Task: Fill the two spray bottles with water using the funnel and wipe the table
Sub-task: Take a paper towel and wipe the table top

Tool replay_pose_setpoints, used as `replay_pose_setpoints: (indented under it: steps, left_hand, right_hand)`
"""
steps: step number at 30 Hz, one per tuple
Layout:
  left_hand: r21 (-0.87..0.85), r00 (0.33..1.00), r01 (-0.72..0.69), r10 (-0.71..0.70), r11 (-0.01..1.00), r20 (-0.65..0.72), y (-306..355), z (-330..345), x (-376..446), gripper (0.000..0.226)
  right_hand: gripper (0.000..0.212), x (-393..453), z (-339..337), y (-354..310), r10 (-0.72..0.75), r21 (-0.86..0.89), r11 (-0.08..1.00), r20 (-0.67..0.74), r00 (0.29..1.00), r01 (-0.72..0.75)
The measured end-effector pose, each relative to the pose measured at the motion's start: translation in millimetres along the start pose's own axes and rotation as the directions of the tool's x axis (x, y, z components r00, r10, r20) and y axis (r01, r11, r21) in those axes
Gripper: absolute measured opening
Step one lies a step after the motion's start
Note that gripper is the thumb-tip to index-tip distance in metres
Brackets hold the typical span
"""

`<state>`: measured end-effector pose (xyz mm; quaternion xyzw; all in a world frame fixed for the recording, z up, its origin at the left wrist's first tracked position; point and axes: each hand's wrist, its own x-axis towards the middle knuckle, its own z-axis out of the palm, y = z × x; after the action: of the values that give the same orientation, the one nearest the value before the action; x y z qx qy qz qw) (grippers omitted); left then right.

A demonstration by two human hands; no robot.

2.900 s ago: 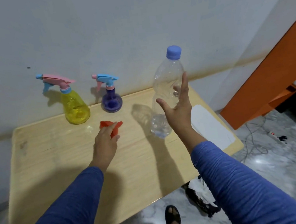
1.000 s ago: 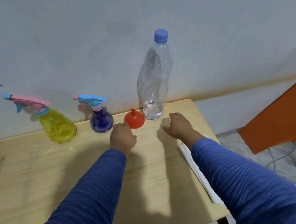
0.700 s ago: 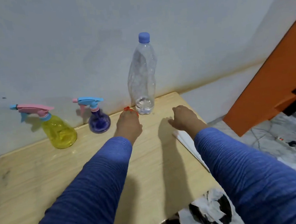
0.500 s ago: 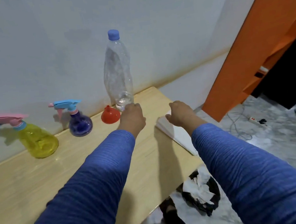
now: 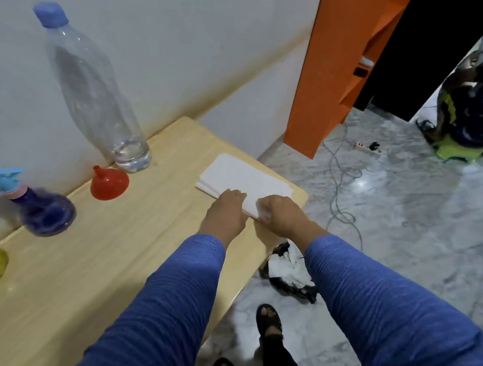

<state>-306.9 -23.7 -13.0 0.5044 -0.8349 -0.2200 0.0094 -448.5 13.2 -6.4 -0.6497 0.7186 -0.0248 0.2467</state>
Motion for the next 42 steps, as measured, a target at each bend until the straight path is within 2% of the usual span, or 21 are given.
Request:
replay_pose_setpoints:
  steps: [1,4,8,15,20,23,26,30,36,42]
  left_hand:
    - [-0.006,1.0,0.008,-0.008,1.0,0.011,-0.9,4.5,0.3,0.053]
    - [-0.039,1.0,0.024,-0.024,0.999,0.004,-4.6,14.8,2.8,0.054]
    - [-0.096,0.994,0.041,-0.051,0.994,-0.101,-7.0,21.6,7.5,0.046]
    - [-0.132,0.981,0.061,-0.083,0.989,-0.175,-6.9,19.8,15.3,0.03]
    - [-0.167,0.974,0.097,-0.128,0.981,-0.185,-5.4,17.8,19.4,0.024]
    - [-0.168,0.973,0.072,-0.106,0.983,-0.203,-7.8,17.6,22.2,0.022]
    - [-0.236,0.96,0.08,-0.139,0.968,-0.244,-12.8,19.4,24.4,0.021]
    - [-0.294,0.937,0.048,-0.145,0.955,-0.319,-18.0,12.7,26.9,0.022]
    - [-0.297,0.942,-0.011,-0.09,0.955,-0.323,-17.2,-0.1,32.6,0.023]
    - [-0.317,0.94,-0.035,-0.076,0.948,-0.332,-20.0,-2.1,35.6,0.023]
  right_hand:
    - [0.008,-2.4,2.6,3.1,-0.006,0.033,0.999,0.002,1.0,0.006]
    - [0.033,-7.1,3.9,6.9,-0.028,0.079,0.996,-0.006,1.0,0.029]
    - [0.046,-2.8,10.4,13.2,-0.005,0.151,0.988,-0.045,0.999,0.011]
    - [0.019,2.3,16.6,21.9,-0.02,0.192,0.98,-0.157,0.987,0.05]
    - [0.023,1.6,11.1,24.6,-0.033,0.264,0.96,-0.217,0.976,0.091]
    - [0.024,3.1,7.6,25.2,-0.008,0.327,0.941,-0.23,0.973,0.086]
    - [0.022,2.7,3.4,25.4,-0.002,0.34,0.936,-0.251,0.968,0.09]
    - [0.02,3.7,-3.6,24.8,0.104,0.489,0.871,-0.287,0.952,0.053]
    - [0.046,8.5,-18.2,9.9,0.1,0.504,0.863,-0.253,0.962,0.043]
    - [0.015,18.4,-13.3,-2.6,0.185,0.56,0.827,-0.34,0.922,0.04]
